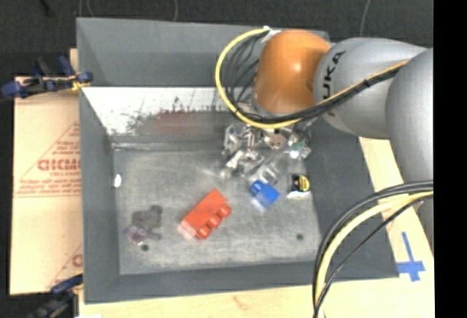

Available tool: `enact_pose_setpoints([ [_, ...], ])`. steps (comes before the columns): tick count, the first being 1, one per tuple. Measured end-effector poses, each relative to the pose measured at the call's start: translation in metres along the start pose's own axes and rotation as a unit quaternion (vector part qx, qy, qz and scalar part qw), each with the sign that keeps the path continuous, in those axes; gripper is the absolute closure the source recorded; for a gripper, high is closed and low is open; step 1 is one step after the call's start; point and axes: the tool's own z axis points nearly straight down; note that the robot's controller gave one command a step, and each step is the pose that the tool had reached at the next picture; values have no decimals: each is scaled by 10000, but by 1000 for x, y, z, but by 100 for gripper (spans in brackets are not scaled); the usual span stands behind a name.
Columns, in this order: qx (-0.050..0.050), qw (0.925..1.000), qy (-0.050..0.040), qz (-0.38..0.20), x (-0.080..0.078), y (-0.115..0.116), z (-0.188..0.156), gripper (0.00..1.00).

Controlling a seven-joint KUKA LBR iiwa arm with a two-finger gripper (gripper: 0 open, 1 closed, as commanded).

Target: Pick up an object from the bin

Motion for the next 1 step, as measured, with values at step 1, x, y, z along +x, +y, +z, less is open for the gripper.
enact_pose_setpoints([
  [1,-23,10000,74,18,-3,-3,-46,100],
])
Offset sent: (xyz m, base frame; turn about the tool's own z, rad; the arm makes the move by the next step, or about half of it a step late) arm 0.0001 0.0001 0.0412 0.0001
